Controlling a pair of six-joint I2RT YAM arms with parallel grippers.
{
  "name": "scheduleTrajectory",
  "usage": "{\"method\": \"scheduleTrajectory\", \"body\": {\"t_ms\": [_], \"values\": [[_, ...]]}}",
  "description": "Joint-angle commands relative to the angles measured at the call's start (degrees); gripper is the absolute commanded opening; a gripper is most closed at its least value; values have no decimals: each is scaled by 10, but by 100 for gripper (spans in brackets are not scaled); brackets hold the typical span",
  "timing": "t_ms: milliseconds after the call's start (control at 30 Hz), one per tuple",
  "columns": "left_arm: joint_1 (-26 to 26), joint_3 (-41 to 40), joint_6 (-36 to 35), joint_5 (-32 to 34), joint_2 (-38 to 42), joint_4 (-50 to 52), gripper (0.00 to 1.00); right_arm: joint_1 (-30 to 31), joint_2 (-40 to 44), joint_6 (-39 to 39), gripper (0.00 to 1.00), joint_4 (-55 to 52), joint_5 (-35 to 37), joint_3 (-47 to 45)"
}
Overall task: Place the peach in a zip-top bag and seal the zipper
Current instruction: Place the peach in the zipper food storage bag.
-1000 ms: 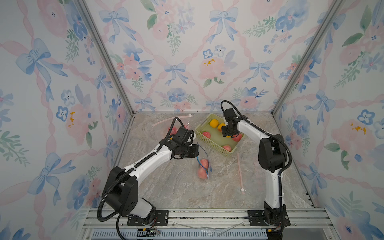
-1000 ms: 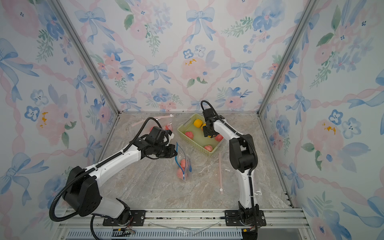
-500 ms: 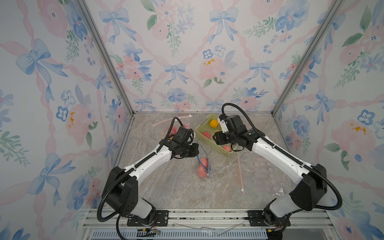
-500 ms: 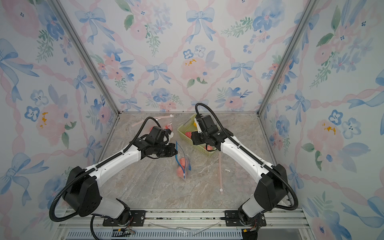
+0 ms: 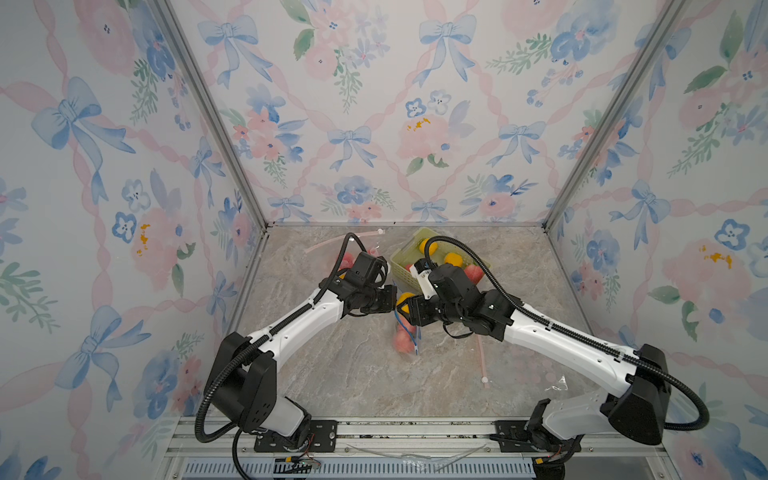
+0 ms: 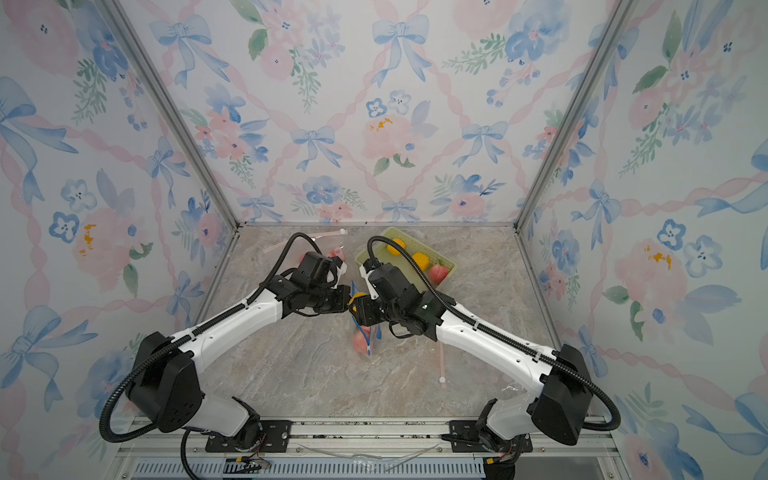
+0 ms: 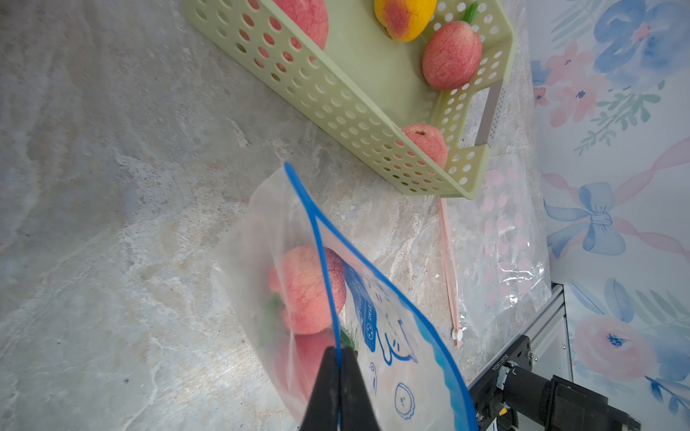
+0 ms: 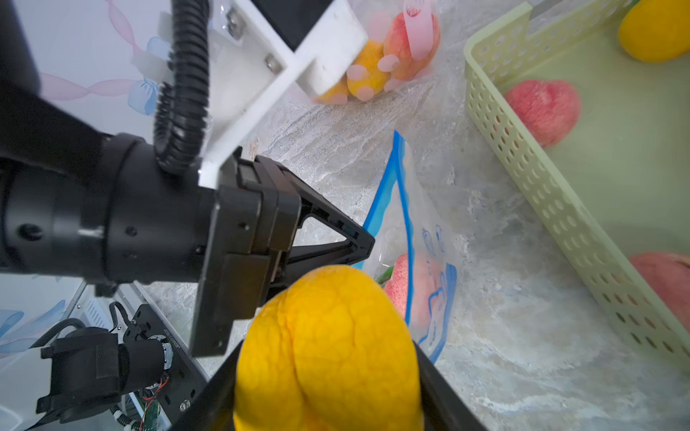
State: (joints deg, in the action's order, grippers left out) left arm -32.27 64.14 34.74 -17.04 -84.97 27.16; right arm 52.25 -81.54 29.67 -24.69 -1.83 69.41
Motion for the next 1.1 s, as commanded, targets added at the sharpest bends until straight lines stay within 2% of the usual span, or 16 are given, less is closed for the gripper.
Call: {"method": "scheduleTrajectory", "body": {"t_ms": [0,433,733,867,1000,1067], "values": [[-2,0,6,-4,3,-5,0,10,-17,27,41,18,-7,-20],[-2,-9,-2,-42,16,-6,0,-8,-44,47,42,-59,101,-15],[-2,-4,-5,-70,18,-6,0,17,-96,27,43,-91,121,35],[-2,-5,-5,-70,20,-6,0,23,-115,24,51,-108,137,49],[0,-7,-4,-68,20,-5,0,28,-116,17,68,-114,143,52],[3,-9,-5,-68,18,-5,0,28,-110,16,74,-111,139,53]]}}
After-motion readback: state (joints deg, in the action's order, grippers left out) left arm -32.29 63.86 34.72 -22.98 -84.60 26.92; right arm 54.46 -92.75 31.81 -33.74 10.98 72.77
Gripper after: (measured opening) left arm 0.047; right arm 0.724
